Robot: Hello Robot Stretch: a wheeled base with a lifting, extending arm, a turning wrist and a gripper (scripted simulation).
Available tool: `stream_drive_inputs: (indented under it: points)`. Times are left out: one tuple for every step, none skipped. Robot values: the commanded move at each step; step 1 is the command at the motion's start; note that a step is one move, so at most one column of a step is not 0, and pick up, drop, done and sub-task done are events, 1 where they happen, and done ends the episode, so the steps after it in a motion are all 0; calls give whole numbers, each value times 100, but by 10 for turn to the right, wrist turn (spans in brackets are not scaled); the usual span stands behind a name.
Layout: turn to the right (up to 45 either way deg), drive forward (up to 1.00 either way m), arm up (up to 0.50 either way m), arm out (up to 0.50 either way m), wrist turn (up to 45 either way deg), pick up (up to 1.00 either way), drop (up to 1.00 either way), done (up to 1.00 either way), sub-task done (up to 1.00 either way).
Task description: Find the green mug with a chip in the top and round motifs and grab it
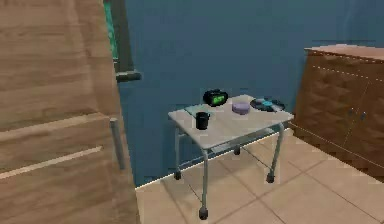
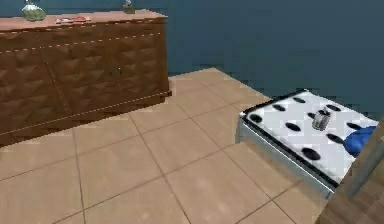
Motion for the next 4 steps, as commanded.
stream_drive_inputs:
  points:
    - [-450,0,0,0,0,0,0,0,0]
    - [-450,0,0,0,0,0,0,0,0]
    - [-450,0,0,0,0,0,0,0,0]
    - [0,100,0,0,0,0,0,0,0]
